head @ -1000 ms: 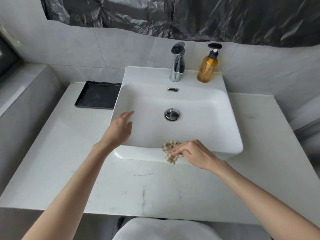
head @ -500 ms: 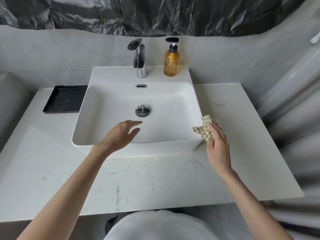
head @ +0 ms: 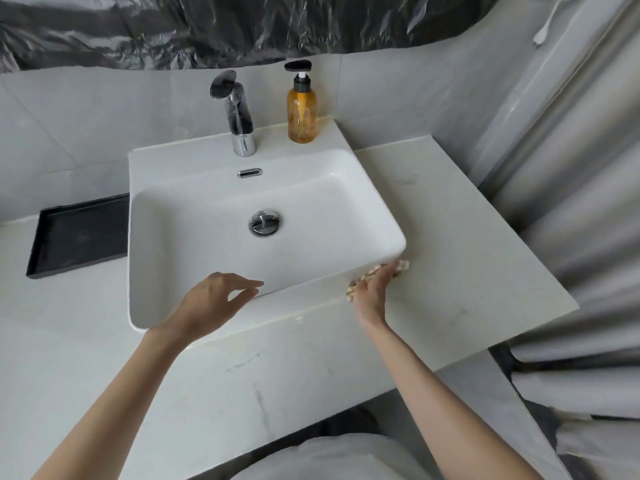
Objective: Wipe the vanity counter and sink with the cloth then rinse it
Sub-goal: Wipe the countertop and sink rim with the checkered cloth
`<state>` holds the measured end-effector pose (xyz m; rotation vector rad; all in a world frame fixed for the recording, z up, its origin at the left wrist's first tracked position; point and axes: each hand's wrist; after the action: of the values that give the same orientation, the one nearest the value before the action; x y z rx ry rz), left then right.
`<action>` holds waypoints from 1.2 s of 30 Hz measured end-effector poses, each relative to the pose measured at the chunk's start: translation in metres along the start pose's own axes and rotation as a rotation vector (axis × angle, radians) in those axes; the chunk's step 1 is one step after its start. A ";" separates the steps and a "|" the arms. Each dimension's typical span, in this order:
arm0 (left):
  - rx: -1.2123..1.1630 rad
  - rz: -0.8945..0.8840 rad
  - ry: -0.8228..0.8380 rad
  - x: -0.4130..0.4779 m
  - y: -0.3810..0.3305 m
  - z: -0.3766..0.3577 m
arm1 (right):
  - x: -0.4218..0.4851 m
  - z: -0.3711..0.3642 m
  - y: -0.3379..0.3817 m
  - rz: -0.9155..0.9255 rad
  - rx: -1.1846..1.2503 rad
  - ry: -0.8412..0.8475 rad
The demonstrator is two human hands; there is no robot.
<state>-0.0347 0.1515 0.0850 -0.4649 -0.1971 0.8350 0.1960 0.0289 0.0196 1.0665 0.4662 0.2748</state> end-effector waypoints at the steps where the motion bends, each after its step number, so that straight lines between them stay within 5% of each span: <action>1: -0.004 -0.032 0.005 -0.001 0.009 0.002 | -0.012 -0.014 0.001 -0.024 0.018 0.007; 7: 0.006 -0.233 0.070 -0.011 0.045 0.015 | -0.063 -0.070 0.014 -0.149 0.274 -0.099; 16: -0.018 -0.357 0.119 -0.012 0.065 0.030 | -0.031 -0.035 0.037 -0.102 0.300 -0.448; 22: -0.077 -0.255 0.065 -0.010 0.058 0.027 | -0.046 -0.058 0.019 0.052 0.237 -0.364; 31: -0.115 -0.212 0.082 -0.013 0.055 0.030 | -0.006 -0.041 0.004 -0.263 0.332 -0.374; 36: -0.135 -0.225 0.095 -0.019 0.058 0.030 | -0.038 -0.055 0.025 -0.083 0.354 -0.421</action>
<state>-0.0961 0.1805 0.0848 -0.5964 -0.2150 0.5798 0.1360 0.0666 0.0282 1.4050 0.1802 -0.1136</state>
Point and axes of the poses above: each hand's wrist, its own x-axis towards the middle knuckle, its own z-axis out of the back of the hand, y = z × x, and after that the axes turned 10 degrees about -y, right-handed
